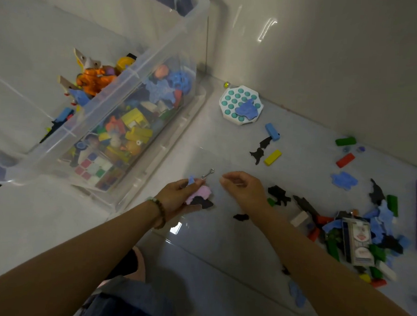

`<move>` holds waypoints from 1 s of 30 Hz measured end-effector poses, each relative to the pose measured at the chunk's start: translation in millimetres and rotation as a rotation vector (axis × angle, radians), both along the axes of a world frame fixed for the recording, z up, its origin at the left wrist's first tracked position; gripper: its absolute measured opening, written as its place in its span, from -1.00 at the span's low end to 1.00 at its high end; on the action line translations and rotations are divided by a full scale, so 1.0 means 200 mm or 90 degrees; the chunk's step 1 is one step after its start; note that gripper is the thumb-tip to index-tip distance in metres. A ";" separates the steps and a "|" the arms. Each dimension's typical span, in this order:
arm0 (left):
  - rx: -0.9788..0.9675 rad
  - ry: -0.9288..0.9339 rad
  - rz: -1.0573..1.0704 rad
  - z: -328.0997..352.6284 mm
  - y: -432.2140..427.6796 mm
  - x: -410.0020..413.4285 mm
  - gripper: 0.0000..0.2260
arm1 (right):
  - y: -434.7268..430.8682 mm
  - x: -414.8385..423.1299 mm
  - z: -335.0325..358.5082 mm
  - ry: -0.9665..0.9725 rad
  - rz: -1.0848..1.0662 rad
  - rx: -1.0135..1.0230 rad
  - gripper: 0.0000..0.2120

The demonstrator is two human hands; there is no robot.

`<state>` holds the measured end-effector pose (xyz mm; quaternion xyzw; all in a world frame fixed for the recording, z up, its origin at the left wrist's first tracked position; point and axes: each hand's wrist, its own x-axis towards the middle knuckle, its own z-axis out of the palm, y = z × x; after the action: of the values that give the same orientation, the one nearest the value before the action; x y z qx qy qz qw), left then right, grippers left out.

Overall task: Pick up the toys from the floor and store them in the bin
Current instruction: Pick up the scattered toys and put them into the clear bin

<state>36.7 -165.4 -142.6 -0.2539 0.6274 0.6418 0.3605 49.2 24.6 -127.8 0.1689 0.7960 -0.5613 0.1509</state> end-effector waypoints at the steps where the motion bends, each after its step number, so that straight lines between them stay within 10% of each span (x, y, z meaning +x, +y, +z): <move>1: -0.015 0.021 -0.007 -0.04 0.00 -0.01 -0.70 | 0.00 -0.02 -0.02 0.001 0.007 0.007 -0.77; 30: -0.002 -0.013 0.023 -0.10 -0.23 -0.06 -0.76 | -0.07 -0.19 -0.17 0.032 0.164 0.214 -0.87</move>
<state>25.6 -211.8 -163.1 -0.2723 0.6202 0.6447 0.3545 12.2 10.3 -161.1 0.0743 0.8970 -0.4007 0.1710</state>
